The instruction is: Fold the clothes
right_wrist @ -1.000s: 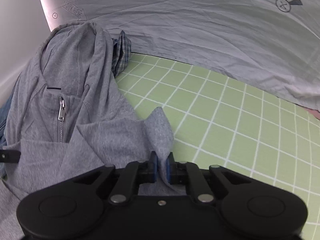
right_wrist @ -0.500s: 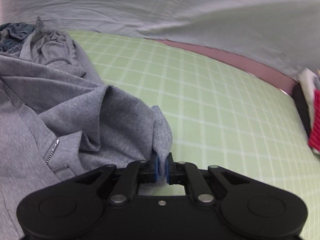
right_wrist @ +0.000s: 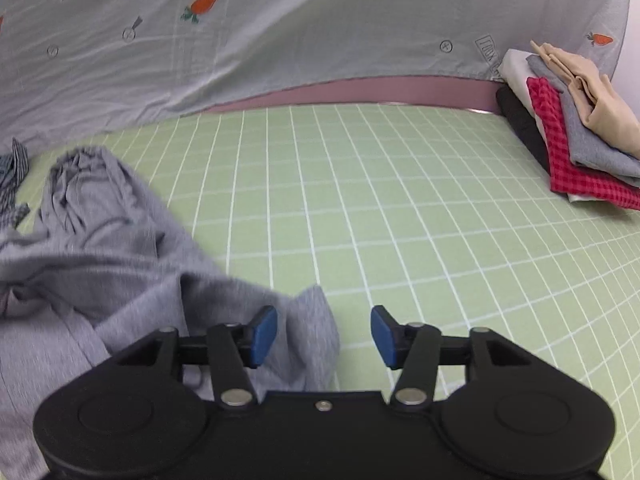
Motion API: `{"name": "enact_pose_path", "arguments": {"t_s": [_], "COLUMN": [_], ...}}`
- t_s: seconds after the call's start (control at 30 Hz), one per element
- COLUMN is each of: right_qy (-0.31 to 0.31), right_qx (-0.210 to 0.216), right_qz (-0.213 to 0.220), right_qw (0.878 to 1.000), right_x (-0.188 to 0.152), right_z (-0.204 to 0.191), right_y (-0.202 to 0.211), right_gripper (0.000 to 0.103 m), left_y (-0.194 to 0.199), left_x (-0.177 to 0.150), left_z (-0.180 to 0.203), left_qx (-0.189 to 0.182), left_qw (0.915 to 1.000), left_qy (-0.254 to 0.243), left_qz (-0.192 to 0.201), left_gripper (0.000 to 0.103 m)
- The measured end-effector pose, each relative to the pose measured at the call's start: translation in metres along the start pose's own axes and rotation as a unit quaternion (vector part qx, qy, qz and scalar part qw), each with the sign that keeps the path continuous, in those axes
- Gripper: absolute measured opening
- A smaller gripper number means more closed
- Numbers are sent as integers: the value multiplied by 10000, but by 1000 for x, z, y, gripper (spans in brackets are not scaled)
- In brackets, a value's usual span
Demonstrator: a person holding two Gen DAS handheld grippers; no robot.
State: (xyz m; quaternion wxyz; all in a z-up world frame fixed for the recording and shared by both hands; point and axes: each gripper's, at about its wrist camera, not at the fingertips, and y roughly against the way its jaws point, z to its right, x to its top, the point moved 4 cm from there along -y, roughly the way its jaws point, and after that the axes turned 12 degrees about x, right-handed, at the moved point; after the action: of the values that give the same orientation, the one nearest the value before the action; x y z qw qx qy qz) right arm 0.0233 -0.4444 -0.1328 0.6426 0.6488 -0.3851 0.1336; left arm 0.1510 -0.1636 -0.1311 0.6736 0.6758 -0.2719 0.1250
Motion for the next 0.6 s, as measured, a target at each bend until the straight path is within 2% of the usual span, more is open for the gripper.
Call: {"name": "enact_pose_path", "arguments": {"t_s": [0.07, 0.2, 0.37, 0.5, 0.6], "right_qy": [46, 475, 881, 1058, 1013], "right_qx": [251, 741, 1434, 1493, 1550], "right_qz": [8, -204, -561, -690, -729], "right_qw": [9997, 9959, 9841, 9807, 9800], "right_x": [17, 44, 52, 53, 56], "right_z": [-5, -25, -62, -80, -78], "right_y": [-21, -65, -111, -132, -141], "right_gripper": [66, 66, 68, 69, 68], "left_y": [-10, -28, -48, -64, -73], "left_x": [3, 13, 26, 32, 36], "left_z": [-4, -11, -6, 2, 5], "left_qx": [123, 154, 296, 300, 327], "left_qw": [9996, 9972, 9963, 9965, 9959], "left_qy": [224, 671, 658, 507, 406], "left_qz": [-106, -307, -466, -597, -742], "left_gripper": [57, 56, 56, 56, 55]}}
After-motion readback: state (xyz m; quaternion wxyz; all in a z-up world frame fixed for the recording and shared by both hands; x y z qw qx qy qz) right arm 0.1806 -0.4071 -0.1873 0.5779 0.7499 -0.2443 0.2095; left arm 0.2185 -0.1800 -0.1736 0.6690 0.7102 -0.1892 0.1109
